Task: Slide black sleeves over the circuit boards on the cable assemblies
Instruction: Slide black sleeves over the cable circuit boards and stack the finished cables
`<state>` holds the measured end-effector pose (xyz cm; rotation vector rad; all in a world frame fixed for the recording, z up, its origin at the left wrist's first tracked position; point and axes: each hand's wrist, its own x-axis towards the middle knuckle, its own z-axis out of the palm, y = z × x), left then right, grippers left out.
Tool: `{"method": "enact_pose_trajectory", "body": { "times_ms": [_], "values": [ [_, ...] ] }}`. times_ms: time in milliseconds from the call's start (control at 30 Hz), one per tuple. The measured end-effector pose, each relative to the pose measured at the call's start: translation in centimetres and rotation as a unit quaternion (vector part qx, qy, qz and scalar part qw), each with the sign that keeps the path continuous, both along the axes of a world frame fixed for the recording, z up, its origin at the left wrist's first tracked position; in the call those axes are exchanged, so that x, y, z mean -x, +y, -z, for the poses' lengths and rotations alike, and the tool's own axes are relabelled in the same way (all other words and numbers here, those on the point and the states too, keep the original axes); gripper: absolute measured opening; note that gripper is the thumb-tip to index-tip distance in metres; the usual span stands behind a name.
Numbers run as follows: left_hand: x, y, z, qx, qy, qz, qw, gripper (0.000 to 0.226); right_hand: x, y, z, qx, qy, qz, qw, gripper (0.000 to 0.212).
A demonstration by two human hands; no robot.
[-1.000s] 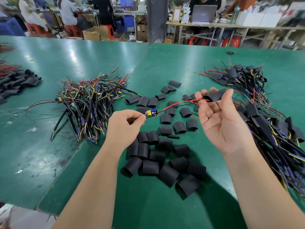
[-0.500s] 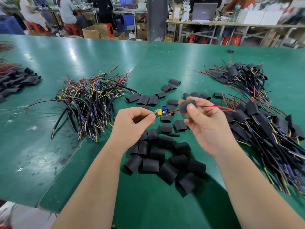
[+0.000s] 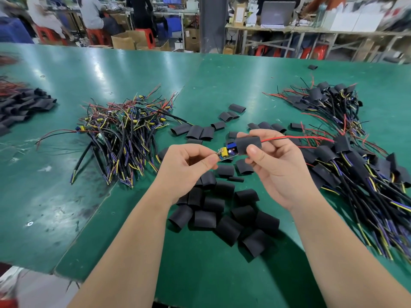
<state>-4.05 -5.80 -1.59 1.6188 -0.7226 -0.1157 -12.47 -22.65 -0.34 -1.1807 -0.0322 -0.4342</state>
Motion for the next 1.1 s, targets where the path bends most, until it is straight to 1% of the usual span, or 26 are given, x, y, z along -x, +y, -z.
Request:
{"method": "enact_pose_trajectory", "body": {
  "times_ms": [67,167,267,367,467,533,633,733,867,1000,1100],
  "values": [
    [0.0,0.1,-0.1,0.006,-0.001,0.004,1.0,0.026,0.1,-0.1,-0.1,0.019,-0.007,-0.022,1.0,0.031],
    [0.1,0.2,-0.2,0.011,0.0,0.009,1.0,0.024,0.1,0.0,-0.1,0.071,0.021,0.02,0.997,0.031],
    [0.1,0.1,-0.1,-0.005,-0.007,0.004,1.0,0.027,0.1,-0.1,0.1,0.095,0.018,0.045,0.994,0.03],
    [0.0,0.0,0.0,-0.033,-0.028,-0.008,0.999,0.029,0.2,-0.5,0.0,0.1,0.006,0.016,0.995,0.035],
    [0.0,0.0,0.0,-0.05,-0.043,-0.015,0.998,0.027,0.1,-0.8,0.0,0.132,0.006,-0.001,0.991,0.029],
    [0.1,0.1,-0.1,-0.057,-0.046,-0.014,0.997,0.025,0.2,-0.9,0.0,0.151,0.0,-0.019,0.988,0.03],
    [0.1,0.2,-0.1,-0.049,-0.032,-0.009,0.998,0.024,0.2,-1.1,0.1,0.147,0.001,-0.033,0.989,0.028],
    [0.2,0.2,-0.2,-0.049,-0.031,-0.008,0.998,0.023,0.0,-1.1,0.4,0.171,0.022,0.008,0.985,0.024],
    [0.1,0.2,-0.3,-0.038,-0.031,-0.008,0.999,0.025,-0.1,-0.6,0.7,0.134,0.028,0.018,0.99,0.025],
    [0.1,0.2,-0.1,-0.046,-0.047,-0.017,0.998,0.025,-0.2,0.0,0.9,0.143,0.033,0.034,0.989,0.022],
    [0.2,0.1,-0.2,-0.043,-0.059,-0.023,0.997,0.026,-0.3,0.3,1.1,0.151,0.049,0.041,0.986,0.027]
  ]
}}
